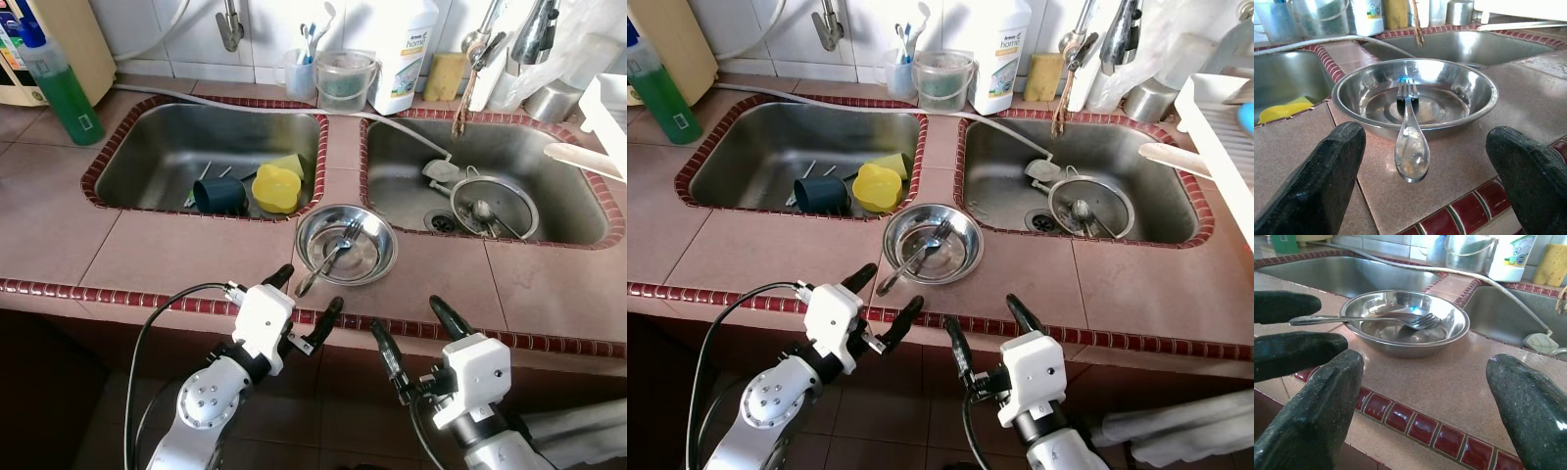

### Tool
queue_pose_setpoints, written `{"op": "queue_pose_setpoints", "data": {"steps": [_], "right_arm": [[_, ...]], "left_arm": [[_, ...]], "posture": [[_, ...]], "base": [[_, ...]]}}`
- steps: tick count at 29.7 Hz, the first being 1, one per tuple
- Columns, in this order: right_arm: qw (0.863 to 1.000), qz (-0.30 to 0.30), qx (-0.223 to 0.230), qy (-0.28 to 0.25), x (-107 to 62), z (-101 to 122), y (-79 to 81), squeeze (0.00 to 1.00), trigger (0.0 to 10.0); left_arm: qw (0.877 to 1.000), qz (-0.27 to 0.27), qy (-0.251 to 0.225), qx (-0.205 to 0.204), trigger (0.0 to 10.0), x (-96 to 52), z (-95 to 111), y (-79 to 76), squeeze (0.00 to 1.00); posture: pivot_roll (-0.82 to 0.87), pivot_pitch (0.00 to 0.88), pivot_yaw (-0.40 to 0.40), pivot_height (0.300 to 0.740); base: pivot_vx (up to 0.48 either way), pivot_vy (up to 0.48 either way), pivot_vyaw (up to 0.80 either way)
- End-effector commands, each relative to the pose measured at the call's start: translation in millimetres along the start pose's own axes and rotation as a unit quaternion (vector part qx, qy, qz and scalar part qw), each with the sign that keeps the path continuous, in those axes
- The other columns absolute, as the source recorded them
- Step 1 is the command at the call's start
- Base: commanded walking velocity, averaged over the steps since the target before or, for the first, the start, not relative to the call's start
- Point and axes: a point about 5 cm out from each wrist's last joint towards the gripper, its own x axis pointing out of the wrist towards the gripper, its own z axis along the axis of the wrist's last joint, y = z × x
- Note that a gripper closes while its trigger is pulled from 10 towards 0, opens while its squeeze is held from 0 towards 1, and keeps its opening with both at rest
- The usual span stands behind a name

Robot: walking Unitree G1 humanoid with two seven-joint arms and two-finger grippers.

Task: Kitchen organization

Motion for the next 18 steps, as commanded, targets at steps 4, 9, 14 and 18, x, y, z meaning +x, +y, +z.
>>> {"op": "queue_pose_setpoints", "data": {"steps": [4, 9, 14, 18], "right_arm": [[1.0, 0.001, -0.003, -0.004, -1.7, 5.1, 2.1, 0.0, 10.0], [1.0, -0.001, -0.003, -0.004, -1.7, 5.4, 1.3, 0.0, 10.0], [1.0, -0.002, -0.004, -0.003, -2.0, 5.3, 1.8, 0.0, 10.0], [1.0, -0.003, -0.003, -0.002, -2.1, 5.2, 2.3, 0.0, 10.0]], "left_arm": [[1.0, 0.007, 0.008, 0.01, 9.4, 4.6, -3.3, -4.2, 0.0], [1.0, 0.008, -0.001, 0.007, 3.0, 7.2, -0.5, -4.0, 0.0], [1.0, 0.011, -0.001, 0.004, 1.5, 7.8, -0.6, -3.0, 0.0], [1.0, 0.011, -0.005, 0.002, 0.0, 8.4, -0.3, -3.2, 0.0]], "posture": [[-0.25, 0.168, -0.002, 0.74], [-0.25, 0.171, -0.001, 0.74], [-0.25, 0.171, 0.0, 0.74], [-0.25, 0.171, 0.003, 0.74]], "base": [[0.0, 0.0, 0.0], [0.0, 0.0, 0.0], [0.0, 0.0, 0.0], [0.0, 0.0, 0.0]]}}
